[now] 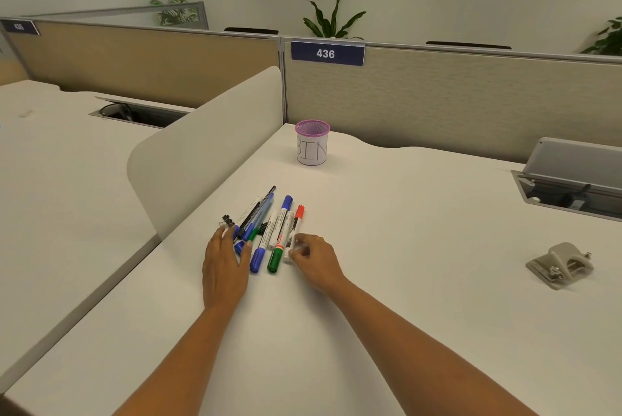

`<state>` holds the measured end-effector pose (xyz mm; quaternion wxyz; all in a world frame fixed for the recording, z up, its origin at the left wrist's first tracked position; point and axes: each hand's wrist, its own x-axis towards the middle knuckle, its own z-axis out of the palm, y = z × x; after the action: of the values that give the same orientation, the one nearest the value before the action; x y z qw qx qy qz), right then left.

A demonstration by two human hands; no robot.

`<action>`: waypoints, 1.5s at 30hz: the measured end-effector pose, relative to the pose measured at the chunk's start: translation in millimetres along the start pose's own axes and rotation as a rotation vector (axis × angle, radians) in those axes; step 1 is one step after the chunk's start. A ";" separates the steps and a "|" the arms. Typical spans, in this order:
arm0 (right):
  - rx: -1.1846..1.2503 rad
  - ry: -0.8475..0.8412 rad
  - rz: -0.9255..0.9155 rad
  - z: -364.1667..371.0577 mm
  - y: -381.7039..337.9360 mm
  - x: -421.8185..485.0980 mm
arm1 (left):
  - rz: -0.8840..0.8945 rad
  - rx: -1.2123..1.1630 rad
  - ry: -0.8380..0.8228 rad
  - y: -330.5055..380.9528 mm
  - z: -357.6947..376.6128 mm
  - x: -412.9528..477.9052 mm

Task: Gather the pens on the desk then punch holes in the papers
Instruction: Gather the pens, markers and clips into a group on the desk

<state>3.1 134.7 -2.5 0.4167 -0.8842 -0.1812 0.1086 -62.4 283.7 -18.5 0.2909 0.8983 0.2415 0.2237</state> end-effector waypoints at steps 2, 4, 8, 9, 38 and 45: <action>-0.027 -0.027 -0.009 1.3 -2.0 -0.5 | -0.009 0.004 -0.011 0.4 -0.4 -4.2; -0.060 -0.047 -0.016 2.8 -4.3 -1.2 | -0.014 -0.005 -0.018 1.1 -1.1 -8.3; -0.101 -0.079 -0.018 6.4 -9.2 -1.7 | 0.017 -0.038 -0.010 3.8 -3.4 -14.6; -0.117 -0.090 -0.025 7.1 -10.6 -1.3 | 0.023 -0.036 -0.010 4.1 -3.7 -15.8; -0.459 0.003 -0.144 -12.0 23.7 -23.7 | 0.445 0.367 0.007 37.2 -1.4 -55.7; -0.355 0.003 -0.127 -18.7 22.9 -33.6 | 0.176 0.331 -0.062 38.2 11.6 -61.4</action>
<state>-15.7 94.4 -7.1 0.2607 -0.9307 -0.2524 0.0469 -92.6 216.9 -19.0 0.1257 0.9581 0.1865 0.1775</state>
